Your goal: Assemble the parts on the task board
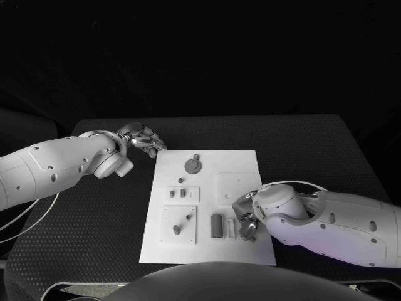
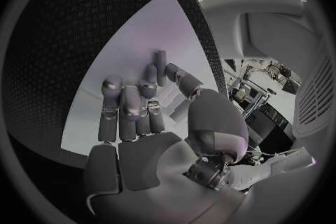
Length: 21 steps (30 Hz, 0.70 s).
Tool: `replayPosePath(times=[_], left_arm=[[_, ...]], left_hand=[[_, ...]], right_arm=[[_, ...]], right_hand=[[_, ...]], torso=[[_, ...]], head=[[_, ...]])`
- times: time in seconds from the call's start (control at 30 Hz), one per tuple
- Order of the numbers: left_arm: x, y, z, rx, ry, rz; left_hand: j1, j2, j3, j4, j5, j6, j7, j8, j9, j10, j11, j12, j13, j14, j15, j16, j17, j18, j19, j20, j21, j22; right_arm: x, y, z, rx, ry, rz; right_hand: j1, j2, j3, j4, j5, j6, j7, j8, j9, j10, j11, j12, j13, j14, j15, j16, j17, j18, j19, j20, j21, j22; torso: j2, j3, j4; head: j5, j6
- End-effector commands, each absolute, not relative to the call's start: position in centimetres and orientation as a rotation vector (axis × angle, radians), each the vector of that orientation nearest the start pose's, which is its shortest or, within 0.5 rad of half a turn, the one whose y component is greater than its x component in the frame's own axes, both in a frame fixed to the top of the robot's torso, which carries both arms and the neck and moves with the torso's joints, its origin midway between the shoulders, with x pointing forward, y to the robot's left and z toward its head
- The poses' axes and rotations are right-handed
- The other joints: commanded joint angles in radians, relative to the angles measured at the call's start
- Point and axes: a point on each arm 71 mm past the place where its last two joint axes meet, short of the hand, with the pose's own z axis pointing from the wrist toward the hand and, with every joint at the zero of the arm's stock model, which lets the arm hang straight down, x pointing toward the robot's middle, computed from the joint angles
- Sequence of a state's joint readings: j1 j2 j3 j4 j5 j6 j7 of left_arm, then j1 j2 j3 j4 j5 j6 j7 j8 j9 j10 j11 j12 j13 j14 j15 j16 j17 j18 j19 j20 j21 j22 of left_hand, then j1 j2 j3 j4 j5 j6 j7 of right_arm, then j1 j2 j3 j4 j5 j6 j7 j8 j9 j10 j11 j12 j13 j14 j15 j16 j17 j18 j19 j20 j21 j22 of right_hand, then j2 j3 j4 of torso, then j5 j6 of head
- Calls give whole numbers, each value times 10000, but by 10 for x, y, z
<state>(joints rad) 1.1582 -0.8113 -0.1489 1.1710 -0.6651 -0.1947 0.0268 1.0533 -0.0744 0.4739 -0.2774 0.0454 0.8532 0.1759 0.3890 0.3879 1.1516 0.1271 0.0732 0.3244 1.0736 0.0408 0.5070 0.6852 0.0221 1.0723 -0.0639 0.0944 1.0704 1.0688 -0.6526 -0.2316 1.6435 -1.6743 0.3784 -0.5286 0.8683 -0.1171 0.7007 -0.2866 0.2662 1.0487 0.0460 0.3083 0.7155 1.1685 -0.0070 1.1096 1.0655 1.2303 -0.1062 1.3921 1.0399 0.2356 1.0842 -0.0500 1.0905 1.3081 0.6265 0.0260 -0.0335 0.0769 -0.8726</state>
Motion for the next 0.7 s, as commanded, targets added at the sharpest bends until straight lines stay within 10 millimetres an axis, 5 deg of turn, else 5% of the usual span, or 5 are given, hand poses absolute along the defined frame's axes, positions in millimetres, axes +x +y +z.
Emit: replayPosePath(times=[0.03,0.2,0.7], left_arm=[[511,301,-271,-6769,19327,-7751],[511,301,-271,-6764,19339,-7760],[511,301,-271,-6756,19354,-7748]], left_hand=[[-123,-13,39,40,44,-82,-9,-3,15,-68,-20,-4,1,52,-2,-53,12,173,33,61,-66,10],[-126,-11,38,41,45,-84,-8,-4,14,-68,-20,-4,1,54,-2,-56,16,173,34,60,-67,11],[-127,-9,37,38,45,-86,-8,-4,14,-66,-21,-3,2,58,-4,-64,29,175,36,58,-69,15]], right_arm=[[373,-125,-338,-8058,23393,804],[378,-136,-339,-7308,23375,981],[381,-155,-339,-4436,24612,2113]], right_hand=[[976,883,-9,-70,64,-749,634,-678,-139,23,52,36,-9,91,43,50,65,262,-29,55,36,43],[1239,1186,10,-84,354,-519,569,-572,-174,174,-4,53,-63,213,13,87,120,262,-35,52,100,83],[1311,1148,31,-83,845,-119,431,-405,-240,442,-136,0,-203,468,-19,126,218,262,65,68,177,80]], torso=[[0,0,-7],[-1,-5,-1],[0,-3,-2]], head=[[7,0],[31,0],[40,0]])
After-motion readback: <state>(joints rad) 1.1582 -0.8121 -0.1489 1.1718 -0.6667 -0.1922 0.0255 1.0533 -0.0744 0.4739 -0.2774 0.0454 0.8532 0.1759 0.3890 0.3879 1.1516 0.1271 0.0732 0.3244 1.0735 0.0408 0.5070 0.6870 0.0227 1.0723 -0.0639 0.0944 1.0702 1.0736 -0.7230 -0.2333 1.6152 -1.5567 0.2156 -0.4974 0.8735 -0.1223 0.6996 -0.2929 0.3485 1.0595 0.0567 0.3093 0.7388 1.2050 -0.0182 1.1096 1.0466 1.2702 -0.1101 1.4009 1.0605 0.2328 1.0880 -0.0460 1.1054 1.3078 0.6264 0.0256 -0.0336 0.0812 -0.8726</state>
